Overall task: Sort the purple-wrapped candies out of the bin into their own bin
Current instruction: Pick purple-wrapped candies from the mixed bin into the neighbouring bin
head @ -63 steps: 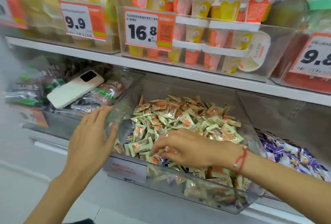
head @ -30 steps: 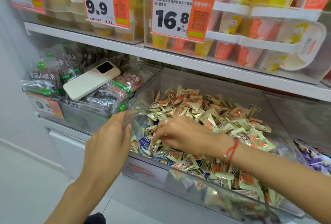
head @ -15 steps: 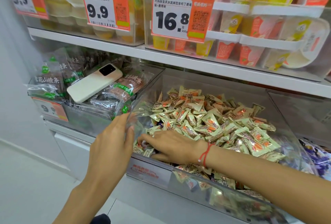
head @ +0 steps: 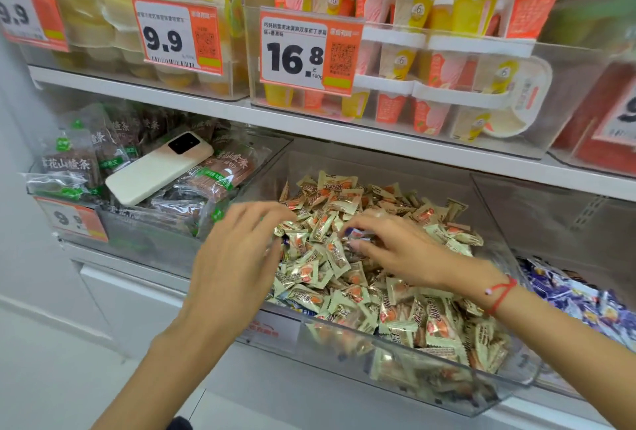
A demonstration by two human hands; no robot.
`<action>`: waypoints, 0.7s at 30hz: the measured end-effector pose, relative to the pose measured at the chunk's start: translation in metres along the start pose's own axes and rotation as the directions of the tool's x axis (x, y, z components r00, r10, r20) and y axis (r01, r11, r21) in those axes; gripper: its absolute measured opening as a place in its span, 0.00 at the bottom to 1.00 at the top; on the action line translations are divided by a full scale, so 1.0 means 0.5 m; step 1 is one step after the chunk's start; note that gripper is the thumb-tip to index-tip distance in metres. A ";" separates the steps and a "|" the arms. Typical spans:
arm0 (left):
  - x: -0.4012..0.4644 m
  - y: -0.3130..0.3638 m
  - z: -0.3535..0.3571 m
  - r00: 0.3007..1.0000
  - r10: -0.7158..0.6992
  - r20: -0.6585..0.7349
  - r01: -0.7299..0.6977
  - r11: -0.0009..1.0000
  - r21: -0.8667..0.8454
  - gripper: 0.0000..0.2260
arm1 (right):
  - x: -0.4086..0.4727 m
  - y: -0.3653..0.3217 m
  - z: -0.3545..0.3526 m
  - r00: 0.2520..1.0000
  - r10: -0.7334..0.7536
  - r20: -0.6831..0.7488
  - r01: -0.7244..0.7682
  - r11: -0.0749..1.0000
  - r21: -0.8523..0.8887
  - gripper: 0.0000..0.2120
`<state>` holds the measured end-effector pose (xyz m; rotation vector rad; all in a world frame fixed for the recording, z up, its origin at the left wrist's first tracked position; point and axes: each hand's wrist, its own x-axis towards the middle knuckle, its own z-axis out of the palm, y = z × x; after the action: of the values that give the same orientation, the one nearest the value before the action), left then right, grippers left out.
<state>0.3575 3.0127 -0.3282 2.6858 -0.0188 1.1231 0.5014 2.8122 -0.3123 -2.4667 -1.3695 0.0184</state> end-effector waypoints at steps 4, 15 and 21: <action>0.040 0.007 0.062 0.795 0.126 0.593 0.011 0.975 -0.221 0.14 | -0.036 0.032 -0.020 1.000 0.019 -0.006 -0.019 0.995 -0.097 0.09; 0.096 0.067 0.155 0.525 0.290 0.800 -0.317 0.939 -0.132 0.19 | -0.086 0.027 -0.048 0.996 0.062 -0.068 -0.063 0.998 -0.023 0.10; 0.123 0.007 0.136 0.741 0.103 0.664 -0.266 0.952 0.150 0.13 | -0.103 0.037 -0.045 0.988 0.114 -0.107 -0.104 0.990 0.093 0.08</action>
<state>0.4483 2.9992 -0.3301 3.2088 -0.2964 0.1608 0.4925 2.7545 -0.3035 -2.4284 -1.1618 -0.0339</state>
